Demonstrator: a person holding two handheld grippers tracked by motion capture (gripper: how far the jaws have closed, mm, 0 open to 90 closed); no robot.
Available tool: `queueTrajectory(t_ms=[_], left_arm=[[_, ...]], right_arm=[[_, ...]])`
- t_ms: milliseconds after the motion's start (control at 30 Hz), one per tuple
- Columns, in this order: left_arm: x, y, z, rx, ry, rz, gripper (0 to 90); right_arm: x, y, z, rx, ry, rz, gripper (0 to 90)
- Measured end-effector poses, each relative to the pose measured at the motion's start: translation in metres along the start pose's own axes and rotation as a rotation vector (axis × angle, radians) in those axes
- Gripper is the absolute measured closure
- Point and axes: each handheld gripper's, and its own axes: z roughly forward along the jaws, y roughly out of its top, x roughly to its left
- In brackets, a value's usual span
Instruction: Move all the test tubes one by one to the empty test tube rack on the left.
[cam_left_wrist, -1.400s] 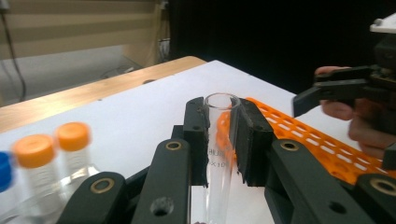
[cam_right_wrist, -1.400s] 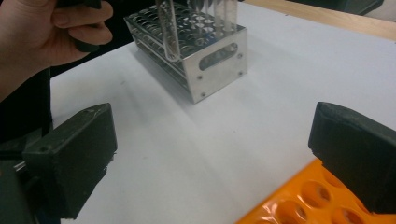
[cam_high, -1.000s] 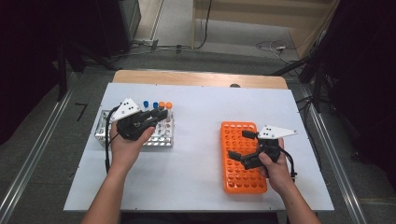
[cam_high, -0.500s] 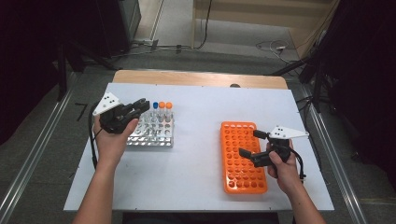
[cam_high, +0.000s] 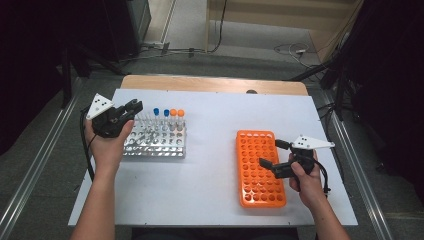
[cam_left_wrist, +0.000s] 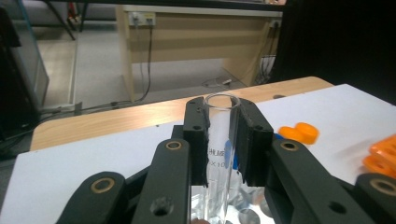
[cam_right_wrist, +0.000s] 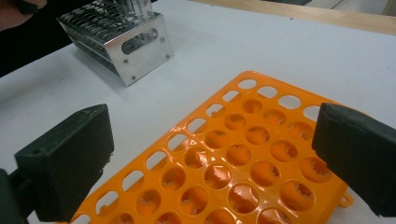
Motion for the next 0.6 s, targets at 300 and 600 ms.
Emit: queueTrajectory(t_ms=[300, 600], left_arm=[[0.005, -0.008, 0.014, -0.007, 0.085, -0.037, 76.9], [0.004, -0.014, 0.023, 0.007, 0.091, -0.023, 76.9]], right_arm=[[-0.001, -0.001, -0.001, -0.002, -0.006, 0.004, 0.0], [-0.001, -0.002, -0.001, 0.001, -0.007, 0.006, 0.0]])
